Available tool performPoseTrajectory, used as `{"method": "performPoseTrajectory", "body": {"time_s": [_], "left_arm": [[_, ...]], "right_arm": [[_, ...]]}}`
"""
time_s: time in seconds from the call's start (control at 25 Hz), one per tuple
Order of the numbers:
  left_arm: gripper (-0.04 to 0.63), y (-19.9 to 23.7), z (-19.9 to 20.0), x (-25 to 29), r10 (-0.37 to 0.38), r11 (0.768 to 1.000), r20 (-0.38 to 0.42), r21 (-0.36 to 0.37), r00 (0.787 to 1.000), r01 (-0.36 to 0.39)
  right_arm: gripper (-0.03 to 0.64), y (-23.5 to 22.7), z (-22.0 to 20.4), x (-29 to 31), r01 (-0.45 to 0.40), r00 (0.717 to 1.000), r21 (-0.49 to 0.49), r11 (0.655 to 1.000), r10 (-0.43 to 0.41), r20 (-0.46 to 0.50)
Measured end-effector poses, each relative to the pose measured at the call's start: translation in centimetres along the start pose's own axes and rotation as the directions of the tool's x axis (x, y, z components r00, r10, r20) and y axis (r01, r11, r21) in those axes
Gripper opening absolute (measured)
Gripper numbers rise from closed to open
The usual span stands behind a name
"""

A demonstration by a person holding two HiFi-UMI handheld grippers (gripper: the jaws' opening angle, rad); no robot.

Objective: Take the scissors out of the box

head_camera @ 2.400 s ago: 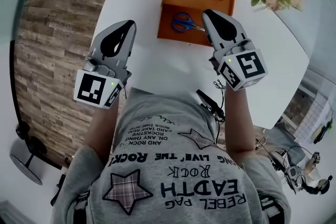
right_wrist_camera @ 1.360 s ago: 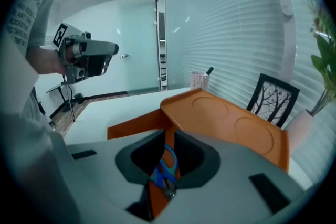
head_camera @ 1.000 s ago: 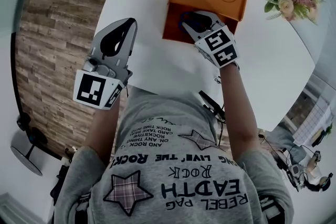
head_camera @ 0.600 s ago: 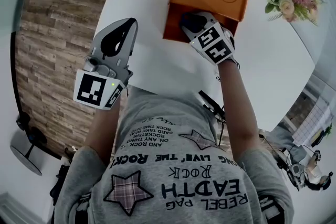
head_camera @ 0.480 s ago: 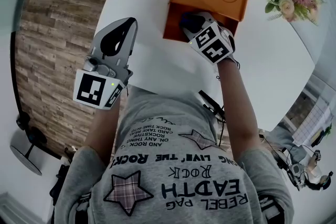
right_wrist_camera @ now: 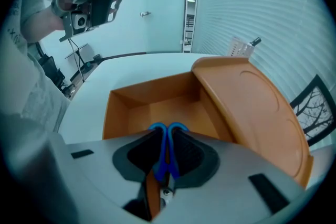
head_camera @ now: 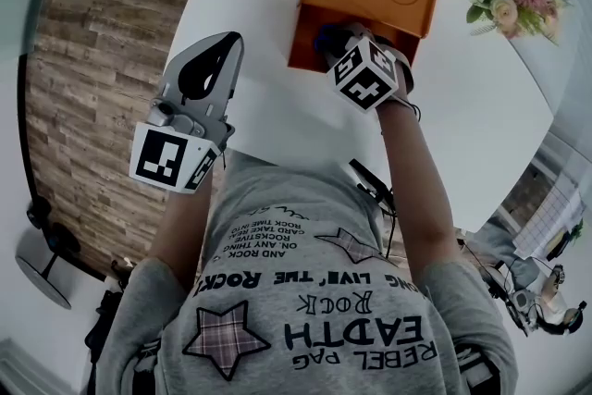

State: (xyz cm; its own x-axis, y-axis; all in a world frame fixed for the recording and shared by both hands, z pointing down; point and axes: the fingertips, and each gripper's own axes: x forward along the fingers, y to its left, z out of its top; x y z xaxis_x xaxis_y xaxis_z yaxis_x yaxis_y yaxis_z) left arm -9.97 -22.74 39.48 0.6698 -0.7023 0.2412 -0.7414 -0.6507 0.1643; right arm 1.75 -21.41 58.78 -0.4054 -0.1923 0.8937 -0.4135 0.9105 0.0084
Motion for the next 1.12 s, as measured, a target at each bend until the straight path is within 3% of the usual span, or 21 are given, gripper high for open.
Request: {"method": "performPoseTrajectory", "body": {"time_s": [0.32, 0.68, 0.88, 1.12], "left_arm": [[0.009, 0.0, 0.3, -0.6, 0.003, 1.0, 0.008, 0.002, 1.0, -0.003], [0.009, -0.4, 0.8, -0.9, 0.001, 1.0, 0.021, 0.007, 1.0, -0.001], [0.009, -0.9, 1.5, -1.1, -0.008, 1.0, 0.034, 0.02, 0.999, 0.007], [0.009, -1.7, 2.5, -1.7, -0.016, 0.999, 0.05, 0.041, 0.999, 0.014]], "right_arm": [[0.082, 0.1, 0.2, -0.2, 0.019, 1.0, -0.001, 1.0, -0.019, -0.007], [0.081, -0.9, 1.1, -3.0, 0.071, 0.993, 0.065, 0.995, -0.077, 0.093], [0.08, -1.4, 1.7, -5.3, 0.118, 0.977, 0.1, 0.988, -0.133, 0.166], [0.078, -1.8, 2.5, -8.5, 0.164, 0.938, 0.181, 0.97, -0.21, 0.275]]}}
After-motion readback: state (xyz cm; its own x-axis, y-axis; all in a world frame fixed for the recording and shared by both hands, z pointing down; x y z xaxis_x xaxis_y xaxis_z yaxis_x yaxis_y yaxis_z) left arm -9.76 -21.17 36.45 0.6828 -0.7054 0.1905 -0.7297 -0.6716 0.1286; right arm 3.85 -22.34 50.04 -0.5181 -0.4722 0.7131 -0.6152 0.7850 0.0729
